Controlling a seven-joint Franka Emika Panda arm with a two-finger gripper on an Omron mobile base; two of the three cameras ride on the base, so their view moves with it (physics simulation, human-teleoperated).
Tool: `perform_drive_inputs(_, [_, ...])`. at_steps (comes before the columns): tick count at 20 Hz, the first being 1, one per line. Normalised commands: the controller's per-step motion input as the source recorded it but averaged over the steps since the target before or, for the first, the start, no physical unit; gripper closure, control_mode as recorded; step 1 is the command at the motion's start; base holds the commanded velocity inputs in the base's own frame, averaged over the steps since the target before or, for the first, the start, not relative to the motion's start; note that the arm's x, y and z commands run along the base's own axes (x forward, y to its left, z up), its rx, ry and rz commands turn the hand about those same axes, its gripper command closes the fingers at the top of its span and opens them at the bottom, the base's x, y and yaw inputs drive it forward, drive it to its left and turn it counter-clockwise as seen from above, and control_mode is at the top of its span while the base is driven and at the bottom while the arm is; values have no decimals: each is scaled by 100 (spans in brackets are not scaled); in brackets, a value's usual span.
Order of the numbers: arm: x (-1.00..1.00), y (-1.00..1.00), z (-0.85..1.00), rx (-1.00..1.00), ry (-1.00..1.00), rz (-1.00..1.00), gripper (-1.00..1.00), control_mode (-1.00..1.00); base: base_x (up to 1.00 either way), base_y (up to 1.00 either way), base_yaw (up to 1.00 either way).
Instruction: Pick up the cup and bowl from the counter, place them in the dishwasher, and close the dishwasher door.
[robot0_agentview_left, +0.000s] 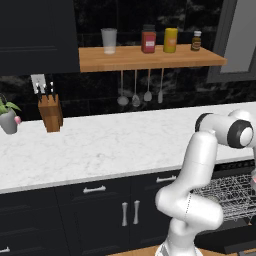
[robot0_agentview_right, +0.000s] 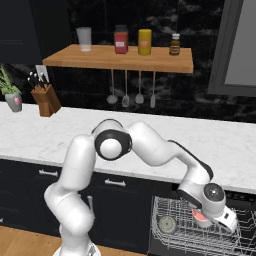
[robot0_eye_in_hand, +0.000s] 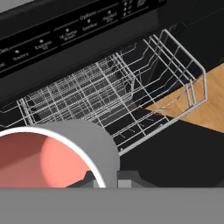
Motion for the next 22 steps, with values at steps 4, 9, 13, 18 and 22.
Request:
perform_drive_inputs(4, [0, 0, -24, 0, 0, 0, 100, -100, 0, 0, 0])
perform_drive_inputs(9, [0, 0, -23, 0, 0, 0, 100, -100, 0, 0, 0])
perform_drive_inputs(13, [0, 0, -22, 0, 0, 0, 100, -100, 0, 0, 0])
perform_drive_inputs(18, [0, 0, -21, 0, 0, 0, 100, -100, 0, 0, 0])
perform_drive_inputs(22, [0, 0, -25, 0, 0, 0, 100, -100, 0, 0, 0])
